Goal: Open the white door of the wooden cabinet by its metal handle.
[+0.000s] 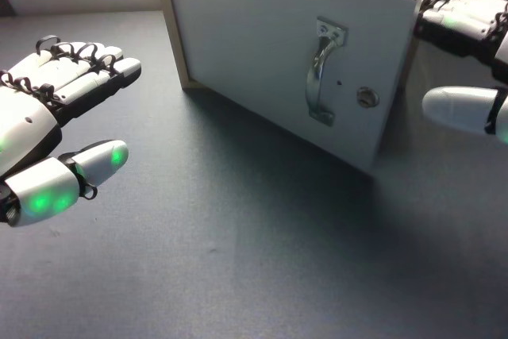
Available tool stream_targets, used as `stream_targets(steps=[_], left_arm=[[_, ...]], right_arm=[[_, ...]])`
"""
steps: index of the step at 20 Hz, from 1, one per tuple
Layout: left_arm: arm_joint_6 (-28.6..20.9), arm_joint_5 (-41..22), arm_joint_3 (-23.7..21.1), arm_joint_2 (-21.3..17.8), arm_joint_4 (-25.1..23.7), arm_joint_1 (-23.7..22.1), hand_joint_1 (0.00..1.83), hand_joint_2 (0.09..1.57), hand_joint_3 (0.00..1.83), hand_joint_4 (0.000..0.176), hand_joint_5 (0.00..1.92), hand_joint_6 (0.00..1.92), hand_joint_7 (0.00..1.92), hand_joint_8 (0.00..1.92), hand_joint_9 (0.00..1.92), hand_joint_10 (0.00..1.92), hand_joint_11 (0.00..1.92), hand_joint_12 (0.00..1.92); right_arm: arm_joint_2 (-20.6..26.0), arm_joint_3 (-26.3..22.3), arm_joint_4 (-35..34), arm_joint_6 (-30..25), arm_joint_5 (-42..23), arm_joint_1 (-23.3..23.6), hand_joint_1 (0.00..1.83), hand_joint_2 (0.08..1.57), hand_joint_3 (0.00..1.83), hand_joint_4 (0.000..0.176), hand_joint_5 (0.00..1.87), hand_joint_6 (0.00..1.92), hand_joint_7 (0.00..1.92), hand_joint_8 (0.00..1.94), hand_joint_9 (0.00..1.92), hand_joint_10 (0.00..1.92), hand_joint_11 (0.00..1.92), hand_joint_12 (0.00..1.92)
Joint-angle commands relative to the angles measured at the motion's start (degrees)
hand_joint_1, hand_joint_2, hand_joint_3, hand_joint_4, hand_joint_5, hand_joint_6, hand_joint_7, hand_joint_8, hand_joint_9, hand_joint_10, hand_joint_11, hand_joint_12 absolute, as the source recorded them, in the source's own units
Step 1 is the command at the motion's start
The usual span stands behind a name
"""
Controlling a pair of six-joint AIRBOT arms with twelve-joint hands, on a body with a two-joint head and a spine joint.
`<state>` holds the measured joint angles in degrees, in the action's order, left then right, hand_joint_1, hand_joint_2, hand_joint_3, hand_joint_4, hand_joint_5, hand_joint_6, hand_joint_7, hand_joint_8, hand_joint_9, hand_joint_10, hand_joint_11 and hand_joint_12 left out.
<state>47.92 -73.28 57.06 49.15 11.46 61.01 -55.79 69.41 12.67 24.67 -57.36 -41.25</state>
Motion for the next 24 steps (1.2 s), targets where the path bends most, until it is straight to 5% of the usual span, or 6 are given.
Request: stream_targets(steps=[1,24], left_arm=[[-0.20,-7.78,-0.06,-0.14,0.40,-0.05,0.00,1.52,0.00,0.000,0.16,0.00,0.10,0.00,0.10,0.00,0.02,0.29],[-0.18,-8.49,-0.11,-0.48,1.85,1.07,0.01,1.52,0.00,0.000,0.16,0.00,0.12,0.00,0.13,0.00,0.05,0.33]], right_arm=[[0.44,-0.01,-1.78,-0.76,-7.81,0.54,0.00,1.43,0.00,0.000,0.00,0.00,0.00,0.00,0.00,0.00,0.00,0.00],[-3.53,-0.47,8.36,-5.55,-9.92,0.99,0.00,1.47,0.01,0.000,0.02,0.01,0.00,0.00,0.00,0.00,0.00,0.00]])
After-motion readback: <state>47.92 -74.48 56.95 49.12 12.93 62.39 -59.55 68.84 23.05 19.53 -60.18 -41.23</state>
